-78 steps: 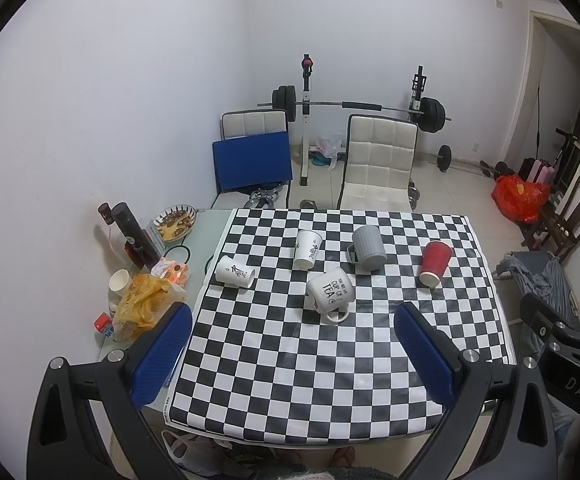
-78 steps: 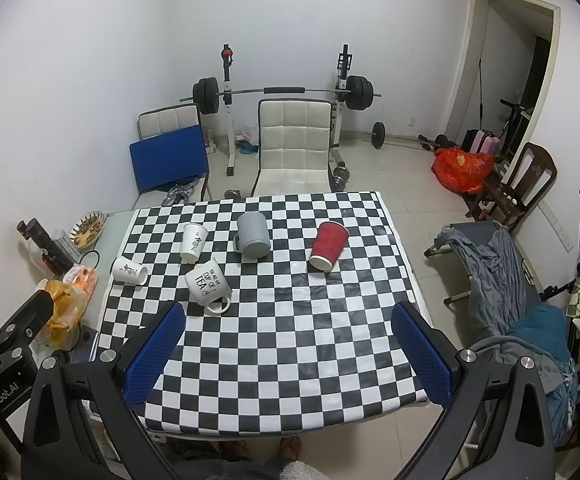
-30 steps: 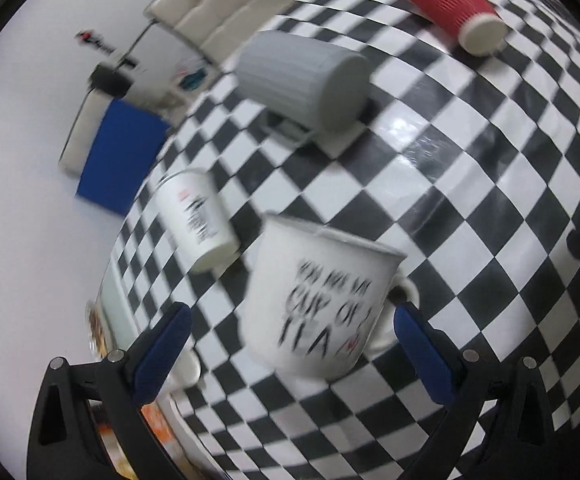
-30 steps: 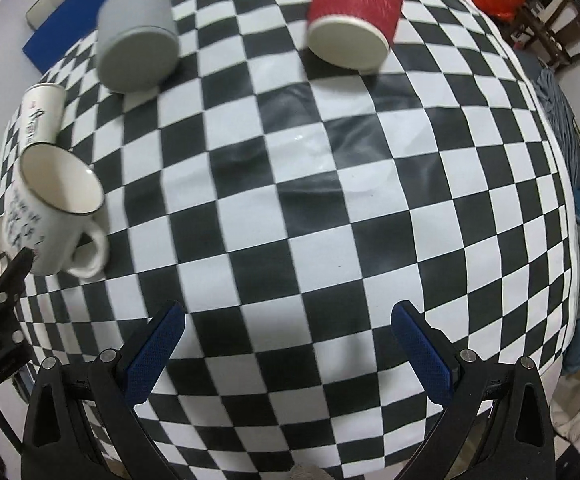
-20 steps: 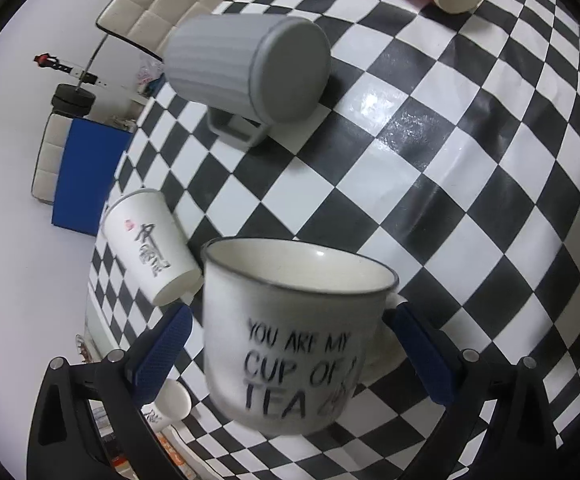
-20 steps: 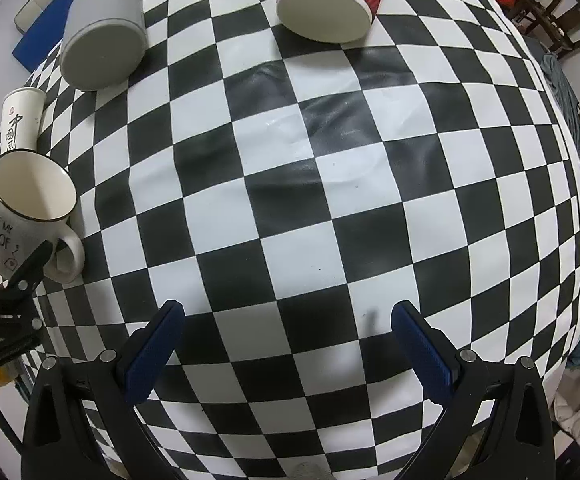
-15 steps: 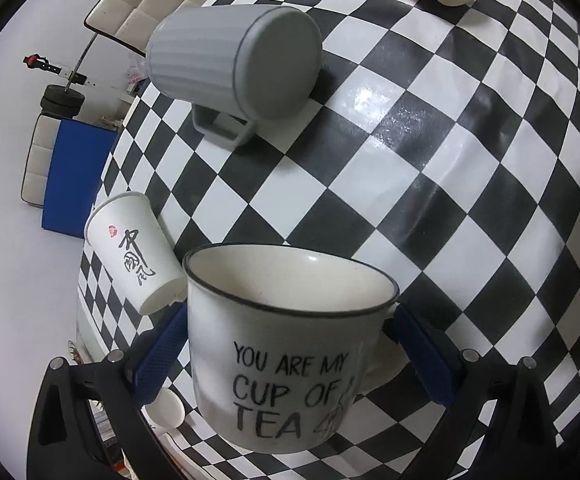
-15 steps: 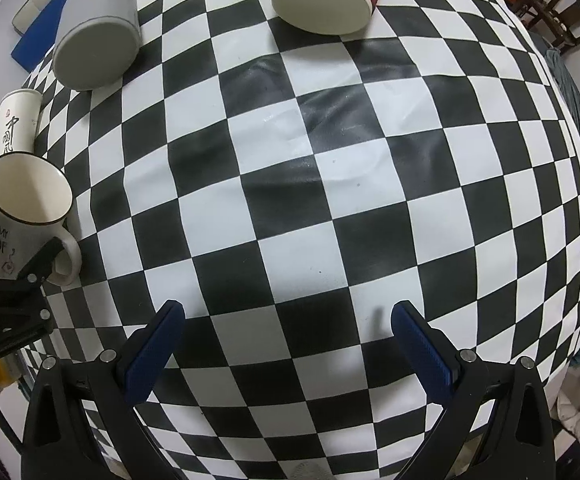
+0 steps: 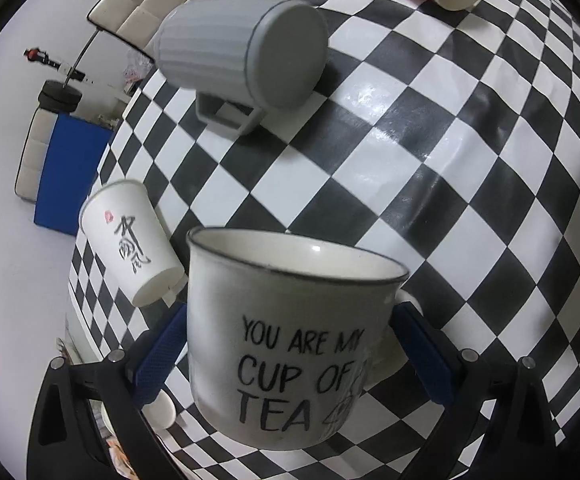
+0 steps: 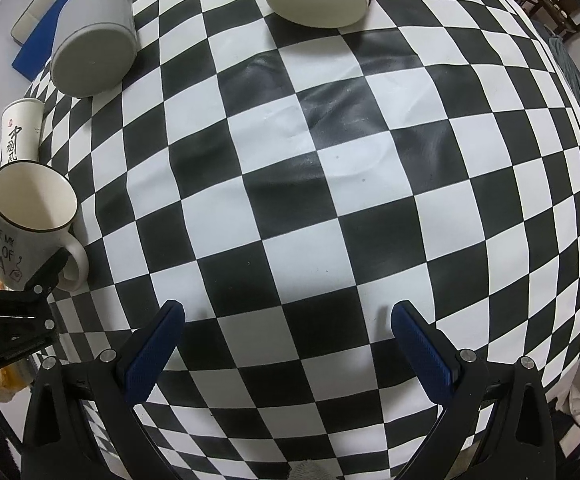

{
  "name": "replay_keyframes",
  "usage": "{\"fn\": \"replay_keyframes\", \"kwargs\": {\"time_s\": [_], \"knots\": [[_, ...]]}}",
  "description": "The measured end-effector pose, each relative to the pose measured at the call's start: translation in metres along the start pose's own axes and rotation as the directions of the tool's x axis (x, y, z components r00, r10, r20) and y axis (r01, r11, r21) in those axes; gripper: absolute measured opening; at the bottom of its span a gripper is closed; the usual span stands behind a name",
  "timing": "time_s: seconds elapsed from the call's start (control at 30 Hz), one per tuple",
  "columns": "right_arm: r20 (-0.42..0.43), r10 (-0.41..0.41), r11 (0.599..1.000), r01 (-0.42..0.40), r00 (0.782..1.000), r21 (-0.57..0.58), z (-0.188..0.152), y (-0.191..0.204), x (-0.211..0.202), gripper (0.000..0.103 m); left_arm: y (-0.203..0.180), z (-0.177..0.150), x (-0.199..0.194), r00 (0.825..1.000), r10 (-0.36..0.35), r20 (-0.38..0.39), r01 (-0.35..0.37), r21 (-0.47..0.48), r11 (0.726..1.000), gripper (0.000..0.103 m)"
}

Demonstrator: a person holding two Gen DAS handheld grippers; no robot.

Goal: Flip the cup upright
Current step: 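Close the left tool on the white mug's rim and lift it, then rotate the held white mug upright with the left tool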

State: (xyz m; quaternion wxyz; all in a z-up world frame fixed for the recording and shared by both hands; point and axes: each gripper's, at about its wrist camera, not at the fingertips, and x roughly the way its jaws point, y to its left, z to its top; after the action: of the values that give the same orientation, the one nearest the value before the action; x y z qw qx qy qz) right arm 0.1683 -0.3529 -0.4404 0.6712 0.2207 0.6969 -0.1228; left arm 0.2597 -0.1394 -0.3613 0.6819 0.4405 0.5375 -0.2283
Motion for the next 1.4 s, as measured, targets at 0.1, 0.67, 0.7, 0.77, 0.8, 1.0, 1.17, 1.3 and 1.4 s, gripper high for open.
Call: {"fn": "replay_keyframes", "kwargs": {"time_s": [0.1,0.67,0.7,0.77,0.8,1.0,1.17,1.3,1.4], "knots": [[-0.001,0.006,1.0,-0.006,1.0,0.007,-0.003,-0.004,0.001,0.103,0.004,-0.002,0.002,1.0,-0.01,0.003,0.01,-0.017,1.0,0.098],[0.002,0.024,0.999,-0.024,1.0,0.025,-0.024,-0.006,-0.002,0.103,0.037,-0.02,-0.003,0.991,-0.133,-0.03,0.12,-0.273,0.955,0.093],[0.003,0.025,0.999,-0.025,1.0,0.026,-0.026,-0.007,-0.004,0.103,0.04,-0.023,-0.003,0.988,-0.147,-0.043,0.127,-0.308,0.943,0.093],[0.003,0.028,0.999,-0.028,1.0,0.027,-0.028,-0.006,-0.005,0.103,0.047,-0.031,-0.003,0.98,-0.193,-0.056,0.157,-0.382,0.911,0.092],[0.001,0.03,0.999,-0.03,1.0,0.025,-0.028,-0.004,-0.005,0.103,0.051,-0.035,-0.003,0.975,-0.213,-0.06,0.17,-0.411,0.895,0.092],[-0.017,0.053,0.998,-0.053,0.998,0.018,-0.032,0.012,-0.006,0.103,0.056,-0.063,-0.006,0.953,-0.297,-0.06,0.22,-0.538,0.814,0.092],[-0.017,0.067,0.998,-0.067,0.998,0.009,-0.048,0.03,-0.022,0.103,0.046,-0.09,-0.023,0.948,-0.314,-0.047,0.234,-0.564,0.792,0.092],[-0.02,0.067,0.998,-0.068,0.998,-0.017,-0.067,0.033,-0.029,0.103,0.032,-0.117,-0.038,0.928,-0.371,-0.036,0.272,-0.615,0.74,0.092],[-0.035,0.062,0.997,-0.063,0.997,-0.035,-0.077,0.034,-0.029,0.103,0.015,-0.142,-0.042,0.89,-0.456,-0.034,0.318,-0.669,0.671,0.092]]}}
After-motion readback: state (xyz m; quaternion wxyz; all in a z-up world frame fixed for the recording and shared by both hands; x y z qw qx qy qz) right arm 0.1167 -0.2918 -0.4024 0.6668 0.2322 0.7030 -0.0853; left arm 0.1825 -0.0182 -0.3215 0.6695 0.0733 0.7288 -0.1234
